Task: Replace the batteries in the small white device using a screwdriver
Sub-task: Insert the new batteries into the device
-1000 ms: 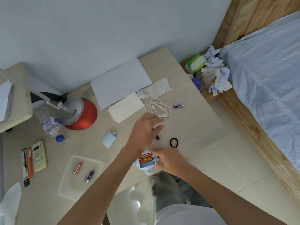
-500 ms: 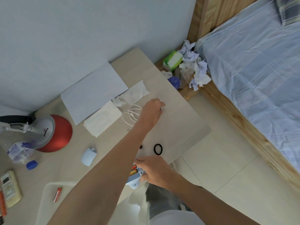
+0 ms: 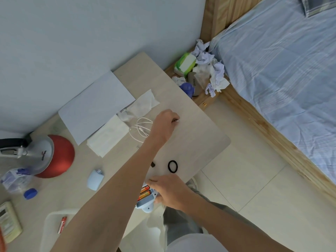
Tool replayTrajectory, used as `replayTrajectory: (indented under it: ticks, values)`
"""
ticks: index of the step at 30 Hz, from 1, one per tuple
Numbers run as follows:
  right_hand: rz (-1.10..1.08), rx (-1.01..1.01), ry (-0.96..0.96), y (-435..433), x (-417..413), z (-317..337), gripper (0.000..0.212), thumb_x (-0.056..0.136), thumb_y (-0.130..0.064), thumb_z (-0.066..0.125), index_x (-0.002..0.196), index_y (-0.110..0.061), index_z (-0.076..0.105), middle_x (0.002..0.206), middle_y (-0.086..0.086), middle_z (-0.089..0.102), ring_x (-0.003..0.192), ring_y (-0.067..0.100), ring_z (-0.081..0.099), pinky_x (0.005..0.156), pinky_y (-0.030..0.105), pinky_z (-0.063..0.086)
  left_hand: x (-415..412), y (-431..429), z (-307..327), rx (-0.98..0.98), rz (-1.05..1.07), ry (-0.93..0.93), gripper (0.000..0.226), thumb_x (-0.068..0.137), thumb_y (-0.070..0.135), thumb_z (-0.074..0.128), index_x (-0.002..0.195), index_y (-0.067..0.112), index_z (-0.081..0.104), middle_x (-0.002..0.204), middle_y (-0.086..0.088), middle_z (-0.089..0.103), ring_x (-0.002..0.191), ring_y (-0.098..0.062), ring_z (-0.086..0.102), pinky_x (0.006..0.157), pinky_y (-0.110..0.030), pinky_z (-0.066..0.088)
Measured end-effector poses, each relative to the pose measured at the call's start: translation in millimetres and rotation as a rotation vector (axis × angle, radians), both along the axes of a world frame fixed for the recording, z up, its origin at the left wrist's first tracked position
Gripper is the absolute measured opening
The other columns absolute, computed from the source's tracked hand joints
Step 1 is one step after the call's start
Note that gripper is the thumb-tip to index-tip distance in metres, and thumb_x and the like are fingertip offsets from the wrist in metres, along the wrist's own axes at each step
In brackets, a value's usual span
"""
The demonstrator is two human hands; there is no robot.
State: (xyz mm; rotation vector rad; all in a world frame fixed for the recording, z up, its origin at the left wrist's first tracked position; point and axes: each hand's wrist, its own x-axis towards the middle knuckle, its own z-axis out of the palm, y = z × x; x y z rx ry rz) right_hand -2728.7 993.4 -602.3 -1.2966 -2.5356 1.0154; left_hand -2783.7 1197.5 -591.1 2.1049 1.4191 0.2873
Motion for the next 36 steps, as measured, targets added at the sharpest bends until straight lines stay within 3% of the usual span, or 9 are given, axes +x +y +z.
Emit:
replayTrajectory:
  ticks: [3,9,14,17,21,29,36]
  values:
    - [-0.006,0.002,0.003,0.7,0.5,1.9,0.051,0.084,-0.039,0.082,0.126,-0.021,0.06,0.114,-0.006,0.072,0.093,0.017,0.071,0.079,0.032,0.061,-7.7,-17.1,26.2,0.01,0.054,-0.159,0.013,0.093,0.009,0.076,0.103,0.014,0.082,0.096,-0.001,0.071,0.085,-0.017,0.068,0.085,-0.041,0.058]
    - [-0.02,-0.038,0.001,3.1,0.3,3.8,0.037,0.084,-0.034,0.076,0.117,-0.024,0.062,0.101,-0.009,0.069,0.085,0.015,0.066,0.071,0.034,0.058,-59.6,-91.8,89.7,0.011,0.211,-0.382,0.017,0.092,0.007,0.079,0.107,0.015,0.082,0.1,0.002,0.073,0.089,-0.016,0.072,0.085,-0.031,0.061]
    - [0.0,-0.041,-0.008,4.8,2.2,3.5,0.039,0.086,-0.042,0.073,0.121,-0.031,0.06,0.104,-0.011,0.071,0.087,0.01,0.067,0.074,0.034,0.06,-113.1,-168.8,100.4,-0.03,0.363,-0.297,0.015,0.092,0.01,0.08,0.105,0.018,0.082,0.101,0.011,0.073,0.09,-0.011,0.073,0.084,-0.025,0.061]
    - [0.028,-0.051,-0.012,8.1,5.0,6.5,0.046,0.087,-0.045,0.072,0.128,-0.033,0.057,0.108,-0.012,0.071,0.09,0.009,0.067,0.076,0.033,0.059,-133.4,-207.0,89.1,-0.076,0.431,-0.288,0.018,0.09,0.009,0.082,0.097,0.026,0.081,0.098,0.015,0.073,0.09,-0.013,0.074,0.081,-0.031,0.064]
    - [0.066,-0.046,-0.021,14.3,7.2,11.7,0.037,0.085,-0.044,0.074,0.116,-0.027,0.063,0.096,-0.01,0.067,0.081,0.01,0.064,0.073,0.033,0.058,-144.9,-236.8,70.8,-0.146,0.476,-0.307,0.03,0.085,0.005,0.085,0.092,0.033,0.079,0.095,0.015,0.073,0.087,-0.017,0.074,0.078,-0.038,0.064]
    - [0.077,-0.058,-0.007,14.9,6.8,13.4,0.033,0.085,-0.043,0.076,0.112,-0.028,0.065,0.096,-0.011,0.067,0.08,0.01,0.064,0.074,0.032,0.059,-144.3,-250.2,51.1,-0.169,0.468,-0.267,0.016,0.081,0.011,0.09,0.089,0.021,0.079,0.091,0.016,0.073,0.082,-0.011,0.074,0.076,-0.03,0.062]
    - [0.09,-0.071,-0.005,16.2,6.1,15.1,0.03,0.086,-0.038,0.075,0.113,-0.029,0.066,0.097,-0.012,0.067,0.082,0.01,0.064,0.076,0.032,0.059,-145.1,-251.9,43.4,-0.179,0.336,-0.192,0.01,0.086,0.021,0.088,0.094,0.019,0.083,0.093,0.011,0.074,0.081,-0.011,0.07,0.074,-0.022,0.056]
